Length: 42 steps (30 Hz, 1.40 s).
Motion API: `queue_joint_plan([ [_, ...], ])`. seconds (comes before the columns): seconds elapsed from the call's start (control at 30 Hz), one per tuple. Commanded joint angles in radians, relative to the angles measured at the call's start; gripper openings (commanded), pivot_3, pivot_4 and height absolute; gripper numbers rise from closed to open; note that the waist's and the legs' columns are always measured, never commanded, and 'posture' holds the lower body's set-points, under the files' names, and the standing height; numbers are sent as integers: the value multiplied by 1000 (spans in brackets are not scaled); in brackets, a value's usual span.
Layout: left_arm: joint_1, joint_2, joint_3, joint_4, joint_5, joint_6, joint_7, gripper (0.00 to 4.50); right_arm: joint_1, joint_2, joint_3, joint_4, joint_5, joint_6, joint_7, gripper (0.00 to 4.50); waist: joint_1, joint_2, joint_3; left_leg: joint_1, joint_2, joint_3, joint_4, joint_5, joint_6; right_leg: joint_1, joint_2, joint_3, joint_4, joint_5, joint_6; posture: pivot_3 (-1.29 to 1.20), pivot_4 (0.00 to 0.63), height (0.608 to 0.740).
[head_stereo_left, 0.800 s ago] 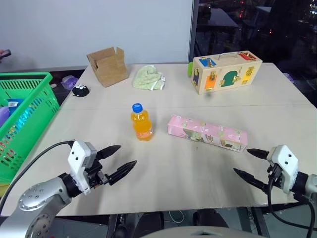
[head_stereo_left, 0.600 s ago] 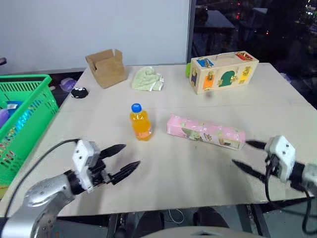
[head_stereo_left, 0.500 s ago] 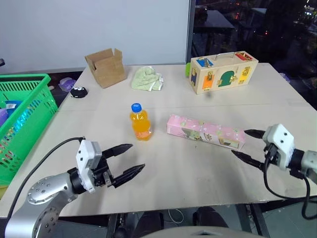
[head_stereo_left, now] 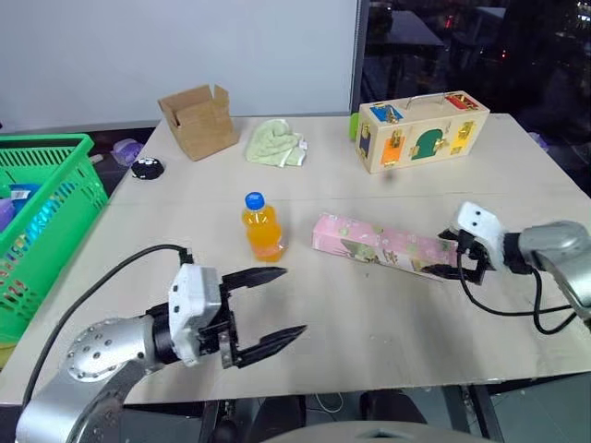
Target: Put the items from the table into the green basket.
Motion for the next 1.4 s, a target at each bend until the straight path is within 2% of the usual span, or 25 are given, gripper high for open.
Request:
queue_joint_plan([
  [0.03, 15, 11, -3, -86, -34, 34, 69, 4450, -72, 11, 39, 77, -36, -20, 64, 4485, 1, 0, 0, 1, 0, 0, 0, 0, 0, 0, 0, 0, 1, 0, 0, 43, 0, 740],
  [0.27, 61, -6, -35, -112, -9, 21, 114, 4450, -182, 91, 110, 227, -76, -17, 151, 4485, 0, 1, 0, 3, 0, 0, 0, 0, 0, 1, 1, 0, 1, 0, 0, 56, 0, 740],
  [0.43, 93, -30, -29, -99, -1, 33, 181, 4450, -181, 107, 134, 225, -89, -5, 197, 4485, 5, 1, 0, 2, 0, 0, 0, 0, 0, 1, 1, 0, 1, 0, 0, 64, 0, 740],
  [0.47, 91, -36, -29, -97, -3, 36, 196, 4500, -175, 106, 135, 225, -93, -10, 196, 3969, 8, 1, 0, 1, 0, 0, 0, 0, 0, 1, 1, 0, 1, 0, 0, 64, 0, 740],
  [0.5, 87, -44, -28, -92, -20, 45, 214, 4500, -165, 105, 132, 225, -97, -15, 194, 3708, 11, 1, 0, 1, 0, -1, 0, 0, 0, 1, 1, 0, 1, 1, 0, 64, 0, 740],
  [0.67, 47, -58, -22, -34, -112, 86, 248, 4500, -118, 104, 70, 204, -81, 11, 148, 1696, 21, 1, -1, 2, 0, -1, 1, 0, 0, 1, 1, 0, 1, 0, 0, 64, 0, 740],
  [0.77, 13, -57, -18, 21, -146, 95, 237, 4500, -83, 110, -9, 172, -34, 64, 115, 1696, 22, 0, -1, 4, 0, -1, 2, 0, 0, 3, 1, -1, 2, -1, 1, 43, 0, 740],
  [0.93, -87, -59, 10, 182, -285, 157, 221, 4500, 26, 130, -263, -16, 162, 230, 49, 1696, 27, 1, 0, 1, -1, -2, 4, 0, 0, 3, 1, -1, 2, -1, 3, 1, 0, 740],
  [1.07, -242, -109, -45, 314, -349, 219, 257, 4500, 102, 176, -400, -186, 309, 347, -7, 1696, 19, 2, 0, 0, 0, -2, 4, 0, 0, 2, 2, 0, 2, 1, 6, -26, 0, 740],
  [1.23, -353, -167, -82, 403, -435, 300, 266, 4500, 159, 272, -498, -389, 484, 448, -104, 1696, -1, 2, 0, 0, 0, -3, 3, 0, 0, 2, 3, -1, 2, 1, 6, -53, 0, 740],
  [1.4, -427, -213, -102, 439, -559, 379, 251, 4500, 184, 374, -485, -554, 641, 522, -219, 1696, -21, 2, 0, -2, 0, -3, 3, 0, 0, 1, 3, -1, 2, 1, 6, -76, 0, 740],
])
